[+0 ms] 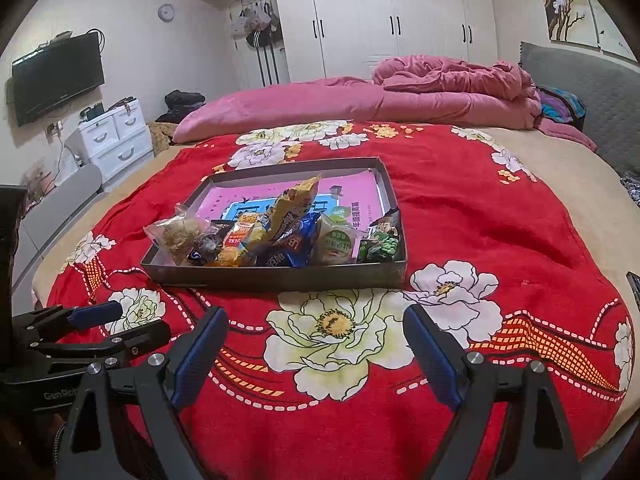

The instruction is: Organize snacks

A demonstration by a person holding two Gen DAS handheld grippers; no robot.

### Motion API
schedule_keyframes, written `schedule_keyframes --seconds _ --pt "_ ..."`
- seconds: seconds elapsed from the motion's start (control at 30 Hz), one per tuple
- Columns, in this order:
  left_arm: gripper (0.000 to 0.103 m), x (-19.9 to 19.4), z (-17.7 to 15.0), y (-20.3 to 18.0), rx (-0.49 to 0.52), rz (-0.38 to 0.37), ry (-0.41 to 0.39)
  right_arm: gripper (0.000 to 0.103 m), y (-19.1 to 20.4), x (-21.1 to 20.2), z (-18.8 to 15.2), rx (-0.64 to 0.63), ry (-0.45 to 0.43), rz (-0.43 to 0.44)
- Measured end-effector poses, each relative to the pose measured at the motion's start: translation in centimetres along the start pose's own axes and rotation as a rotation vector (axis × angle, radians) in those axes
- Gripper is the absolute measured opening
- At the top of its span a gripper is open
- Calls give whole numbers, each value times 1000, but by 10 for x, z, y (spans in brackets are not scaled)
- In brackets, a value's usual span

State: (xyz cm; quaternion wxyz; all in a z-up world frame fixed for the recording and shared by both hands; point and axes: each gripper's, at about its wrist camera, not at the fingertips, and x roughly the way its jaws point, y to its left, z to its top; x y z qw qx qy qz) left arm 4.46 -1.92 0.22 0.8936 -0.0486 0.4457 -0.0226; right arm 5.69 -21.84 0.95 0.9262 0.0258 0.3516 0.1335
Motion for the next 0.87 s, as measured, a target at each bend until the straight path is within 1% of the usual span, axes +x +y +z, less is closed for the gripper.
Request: schedule_keyframes --seconds 0.4,0.63,0.73,0.77,0.8,0.83,0.87 --pt "77 0 1 1 3 5 -11 89 1 3 0 -4 2 1" --pt "77 1 5 7 -5 -23 -19 89 -9 2 2 12 -15 -19" --pt "77 5 12 18 -31 -46 -15 89 -22 3 5 44 -17 -36" --pt "77 7 15 26 -58 -65 -11 89 -29 3 8 62 -21 -44" --pt "78 8 19 33 -82 -70 -10 92 -36 3 9 80 -23 -51" --pt "78 10 23 41 -100 -59 -12 93 -43 4 12 101 -24 -60" --pt "78 12 29 54 -123 -15 -24 96 -52 6 15 118 -24 -73"
